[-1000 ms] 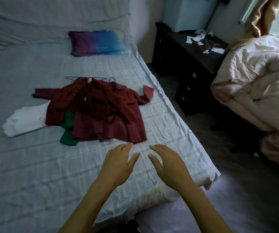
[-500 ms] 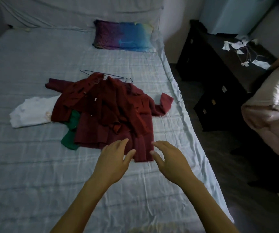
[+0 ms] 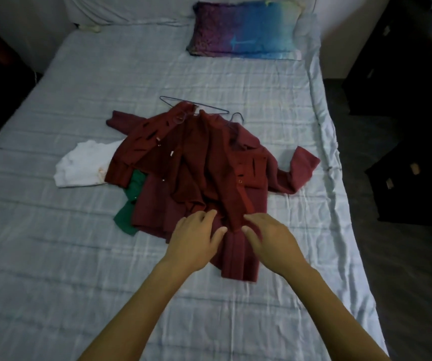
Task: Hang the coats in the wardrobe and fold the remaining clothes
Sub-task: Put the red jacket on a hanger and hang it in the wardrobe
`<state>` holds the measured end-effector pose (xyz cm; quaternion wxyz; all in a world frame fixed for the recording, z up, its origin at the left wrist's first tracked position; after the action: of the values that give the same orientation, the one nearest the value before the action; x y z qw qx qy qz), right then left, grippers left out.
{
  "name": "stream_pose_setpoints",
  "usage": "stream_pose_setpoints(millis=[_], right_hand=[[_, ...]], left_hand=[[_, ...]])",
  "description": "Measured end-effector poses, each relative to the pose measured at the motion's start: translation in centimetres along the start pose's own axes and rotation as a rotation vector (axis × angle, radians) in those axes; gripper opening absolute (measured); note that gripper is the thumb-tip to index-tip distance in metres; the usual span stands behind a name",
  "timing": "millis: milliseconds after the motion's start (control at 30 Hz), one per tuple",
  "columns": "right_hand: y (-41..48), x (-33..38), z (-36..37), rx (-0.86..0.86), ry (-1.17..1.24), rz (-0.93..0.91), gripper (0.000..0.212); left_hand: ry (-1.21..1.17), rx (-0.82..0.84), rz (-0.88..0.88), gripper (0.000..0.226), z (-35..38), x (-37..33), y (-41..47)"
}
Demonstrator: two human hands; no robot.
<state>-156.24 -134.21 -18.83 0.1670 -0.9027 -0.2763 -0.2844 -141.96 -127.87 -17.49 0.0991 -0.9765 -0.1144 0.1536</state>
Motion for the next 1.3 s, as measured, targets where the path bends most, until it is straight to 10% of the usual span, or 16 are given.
stream_pose_setpoints(millis=[733, 1033, 1300], right_hand=[[16.5, -8.2, 15.1, 0.183, -0.050, 0.075, 0.050], [16.5, -7.5, 14.1, 0.172, -0.028, 0.115, 0.036], [18.2, -4.9, 14.6, 0.184, -0.020, 0.086, 0.034]], left_hand=[[0.035, 0.172, -0.373, 0.089, 16.8, 16.1, 23.8], [0.042, 0.349, -0.178, 0.020, 15.8, 15.5, 20.7], [-0.091, 0.868, -0.117, 0.028, 20.8, 12.3, 5.5]])
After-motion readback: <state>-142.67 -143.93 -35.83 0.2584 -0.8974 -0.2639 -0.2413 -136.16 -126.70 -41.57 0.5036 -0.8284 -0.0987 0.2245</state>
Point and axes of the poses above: each hand's wrist, its own y-axis towards the middle knuckle, its own z-axis out of the palm, x = y × z, the point moved 9 cm from there along y, towards the middle knuckle, and after that the axes turned 2 degrees about x, right-handed, at the moved point
